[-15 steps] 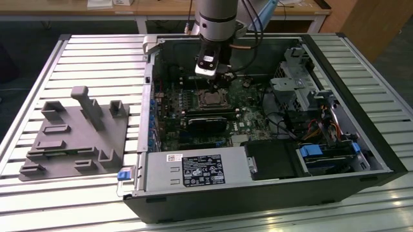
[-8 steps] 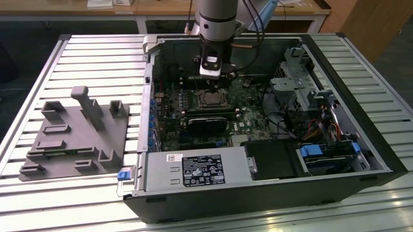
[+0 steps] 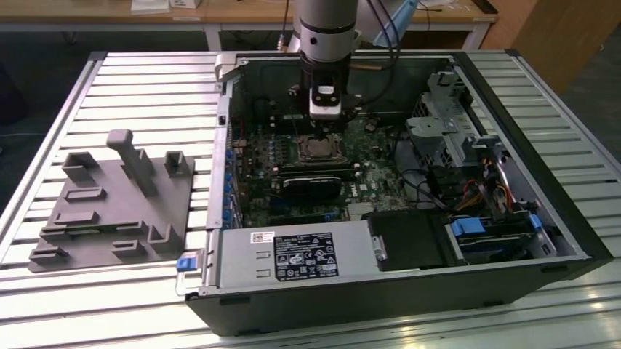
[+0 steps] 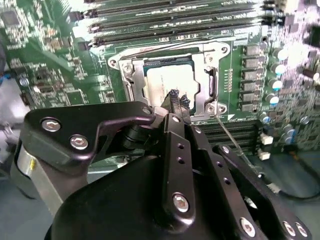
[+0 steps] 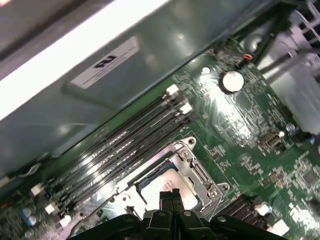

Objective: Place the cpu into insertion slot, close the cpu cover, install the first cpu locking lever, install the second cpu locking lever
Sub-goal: 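Close the cpu cover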

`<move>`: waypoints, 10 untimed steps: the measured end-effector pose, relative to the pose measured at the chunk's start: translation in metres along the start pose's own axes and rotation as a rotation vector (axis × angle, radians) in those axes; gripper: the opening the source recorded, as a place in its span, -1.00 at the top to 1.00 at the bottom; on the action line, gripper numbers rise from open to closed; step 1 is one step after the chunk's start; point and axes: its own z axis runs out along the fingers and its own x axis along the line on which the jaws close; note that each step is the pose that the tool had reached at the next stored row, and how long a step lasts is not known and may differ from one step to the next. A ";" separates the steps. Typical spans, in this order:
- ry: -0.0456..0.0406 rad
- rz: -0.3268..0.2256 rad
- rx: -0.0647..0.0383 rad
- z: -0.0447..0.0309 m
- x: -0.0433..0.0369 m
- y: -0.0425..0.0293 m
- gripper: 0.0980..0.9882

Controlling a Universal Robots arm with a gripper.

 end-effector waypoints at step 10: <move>0.0044 -0.183 -0.004 0.0000 0.0000 0.0000 0.98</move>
